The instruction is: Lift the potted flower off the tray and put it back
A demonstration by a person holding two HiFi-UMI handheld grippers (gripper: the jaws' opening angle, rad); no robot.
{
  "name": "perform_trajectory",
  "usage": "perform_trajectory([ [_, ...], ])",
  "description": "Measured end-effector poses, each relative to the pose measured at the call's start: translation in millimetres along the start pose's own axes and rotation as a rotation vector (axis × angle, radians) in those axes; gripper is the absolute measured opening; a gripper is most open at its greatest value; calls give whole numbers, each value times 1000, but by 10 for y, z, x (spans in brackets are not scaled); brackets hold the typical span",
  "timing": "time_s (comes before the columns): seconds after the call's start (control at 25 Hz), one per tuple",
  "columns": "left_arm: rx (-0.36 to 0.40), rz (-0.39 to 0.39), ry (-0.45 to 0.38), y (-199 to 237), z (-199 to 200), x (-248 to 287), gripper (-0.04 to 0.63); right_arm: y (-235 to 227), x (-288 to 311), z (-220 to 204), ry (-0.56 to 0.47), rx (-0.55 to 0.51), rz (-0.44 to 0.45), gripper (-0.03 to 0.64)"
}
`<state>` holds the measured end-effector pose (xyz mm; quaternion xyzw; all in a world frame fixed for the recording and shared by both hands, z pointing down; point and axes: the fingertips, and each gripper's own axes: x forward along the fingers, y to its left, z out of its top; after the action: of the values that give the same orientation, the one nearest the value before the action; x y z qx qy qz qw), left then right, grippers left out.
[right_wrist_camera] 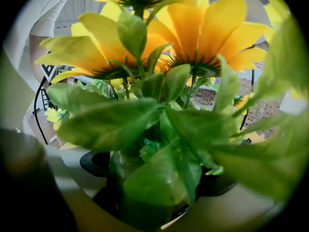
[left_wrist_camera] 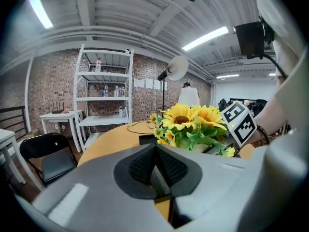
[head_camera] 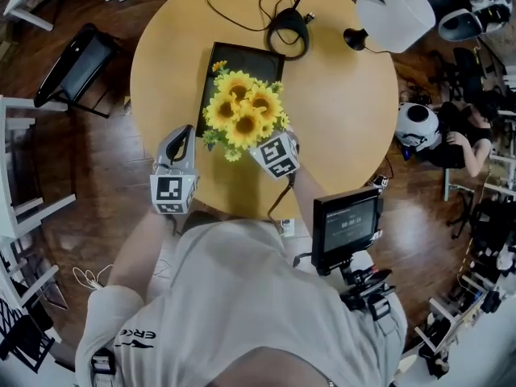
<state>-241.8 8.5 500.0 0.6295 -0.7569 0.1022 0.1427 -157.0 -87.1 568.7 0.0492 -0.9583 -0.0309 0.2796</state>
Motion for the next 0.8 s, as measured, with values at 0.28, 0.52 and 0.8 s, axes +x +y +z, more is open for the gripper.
perform_trajectory([
  [0.28, -15, 14, 25, -11, -141, 69, 2, 23, 167, -291, 76, -47, 75, 534],
  [0.52, -23, 22, 36, -35, -181, -1, 2, 41, 196, -355, 96, -57, 86, 534],
  [0.8, -33, 18, 45, -45, -238, 12, 2, 71, 232, -378, 145, -100, 123, 535],
])
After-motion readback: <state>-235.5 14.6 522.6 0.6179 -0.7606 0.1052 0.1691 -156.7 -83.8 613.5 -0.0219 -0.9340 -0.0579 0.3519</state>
